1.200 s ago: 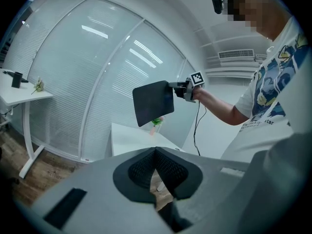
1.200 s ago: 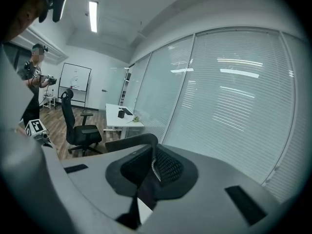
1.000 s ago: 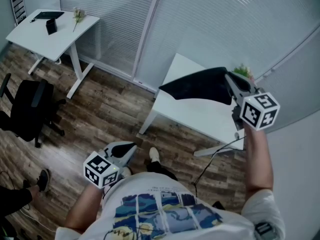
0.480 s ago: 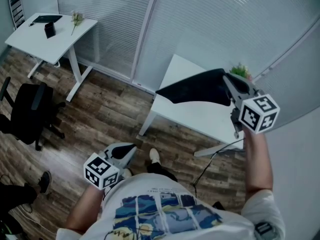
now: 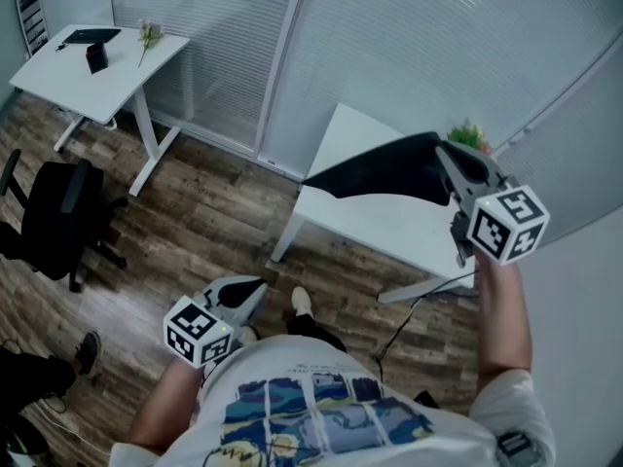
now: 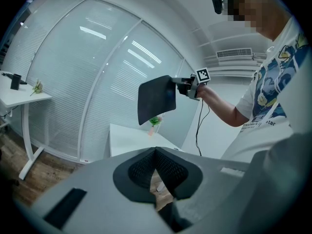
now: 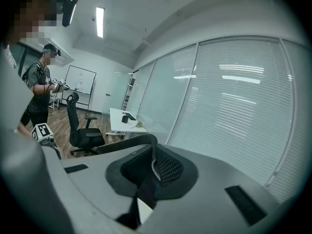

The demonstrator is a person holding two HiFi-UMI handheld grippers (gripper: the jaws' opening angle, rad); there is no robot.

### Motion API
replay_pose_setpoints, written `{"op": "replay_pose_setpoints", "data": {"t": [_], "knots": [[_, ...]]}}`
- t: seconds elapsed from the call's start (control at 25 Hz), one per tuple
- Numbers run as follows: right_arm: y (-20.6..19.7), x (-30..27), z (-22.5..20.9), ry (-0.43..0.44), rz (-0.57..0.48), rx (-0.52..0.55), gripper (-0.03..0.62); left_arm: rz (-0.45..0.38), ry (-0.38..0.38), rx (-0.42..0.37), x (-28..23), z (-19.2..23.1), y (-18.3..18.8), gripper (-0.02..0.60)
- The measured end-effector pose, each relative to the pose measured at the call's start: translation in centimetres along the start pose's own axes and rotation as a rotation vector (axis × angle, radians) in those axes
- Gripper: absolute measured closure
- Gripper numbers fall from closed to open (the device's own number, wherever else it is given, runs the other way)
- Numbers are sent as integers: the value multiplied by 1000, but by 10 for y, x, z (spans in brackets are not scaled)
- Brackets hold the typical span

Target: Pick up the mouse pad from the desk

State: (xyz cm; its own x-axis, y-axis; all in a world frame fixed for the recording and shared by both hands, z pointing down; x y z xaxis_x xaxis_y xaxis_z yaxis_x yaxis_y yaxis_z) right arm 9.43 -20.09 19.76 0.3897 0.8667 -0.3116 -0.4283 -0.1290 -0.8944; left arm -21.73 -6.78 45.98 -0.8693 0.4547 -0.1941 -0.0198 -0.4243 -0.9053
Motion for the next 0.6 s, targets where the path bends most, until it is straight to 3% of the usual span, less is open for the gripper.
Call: {"op": "replay_pose_setpoints", "data": {"t": [0.6], "knots": [[6,5,2,-10,-12,-5,571,5,-4,5,2,0,0,580]]}}
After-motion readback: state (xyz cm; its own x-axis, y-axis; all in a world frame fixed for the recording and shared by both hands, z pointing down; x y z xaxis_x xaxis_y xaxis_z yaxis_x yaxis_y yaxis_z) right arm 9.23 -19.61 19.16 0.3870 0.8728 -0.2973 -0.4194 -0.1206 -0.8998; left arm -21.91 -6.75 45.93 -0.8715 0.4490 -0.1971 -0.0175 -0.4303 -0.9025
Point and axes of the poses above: the fingertips, and each gripper's own axes: x backward along the fingers, z to its left, y out of its top, the point moved 7 cm from there along x, backward along the fingers, and after that the axes turned 2 degrees about -y, right-handed, at the moved point
